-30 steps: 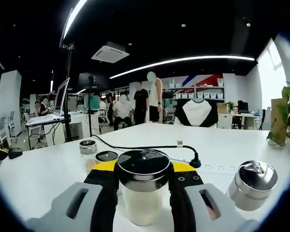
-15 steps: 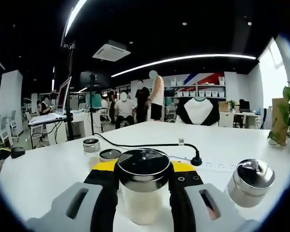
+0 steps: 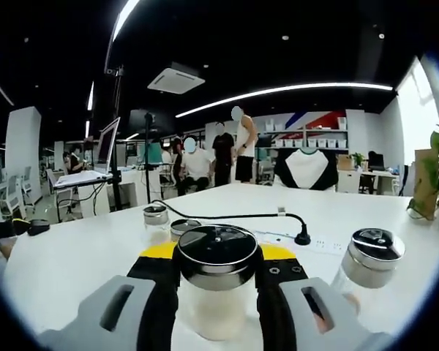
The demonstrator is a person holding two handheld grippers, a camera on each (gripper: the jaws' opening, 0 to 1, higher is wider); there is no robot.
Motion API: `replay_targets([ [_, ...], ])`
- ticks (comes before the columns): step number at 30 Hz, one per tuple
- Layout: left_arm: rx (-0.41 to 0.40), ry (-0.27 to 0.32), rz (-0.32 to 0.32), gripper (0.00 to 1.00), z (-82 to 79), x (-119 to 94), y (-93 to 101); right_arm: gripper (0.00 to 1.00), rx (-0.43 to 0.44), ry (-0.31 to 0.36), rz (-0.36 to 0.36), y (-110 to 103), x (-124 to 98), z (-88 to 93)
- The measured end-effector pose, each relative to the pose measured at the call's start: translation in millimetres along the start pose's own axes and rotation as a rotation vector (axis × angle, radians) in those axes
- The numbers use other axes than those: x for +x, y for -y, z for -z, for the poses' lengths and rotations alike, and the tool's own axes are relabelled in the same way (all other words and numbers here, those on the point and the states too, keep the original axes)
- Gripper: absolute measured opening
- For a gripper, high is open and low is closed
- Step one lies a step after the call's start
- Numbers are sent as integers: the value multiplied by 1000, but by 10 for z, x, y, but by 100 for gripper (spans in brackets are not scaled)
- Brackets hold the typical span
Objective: Rotate the seasoning bottle until the label or dispensing opening points toward the visible target arrow and the bottle remains upright within the marked orientation range
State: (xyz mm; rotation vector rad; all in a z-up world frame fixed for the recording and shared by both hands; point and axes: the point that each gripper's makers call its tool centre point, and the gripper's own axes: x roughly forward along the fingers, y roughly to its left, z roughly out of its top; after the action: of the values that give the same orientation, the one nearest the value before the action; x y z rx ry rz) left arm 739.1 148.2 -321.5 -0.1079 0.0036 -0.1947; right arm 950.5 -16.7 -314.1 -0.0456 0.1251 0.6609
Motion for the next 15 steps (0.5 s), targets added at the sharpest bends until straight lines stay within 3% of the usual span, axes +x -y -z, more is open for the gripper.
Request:
replay_targets([
  [15, 11, -7, 2, 99, 48, -3, 25, 39, 5, -26, -41, -246, -269, 44],
])
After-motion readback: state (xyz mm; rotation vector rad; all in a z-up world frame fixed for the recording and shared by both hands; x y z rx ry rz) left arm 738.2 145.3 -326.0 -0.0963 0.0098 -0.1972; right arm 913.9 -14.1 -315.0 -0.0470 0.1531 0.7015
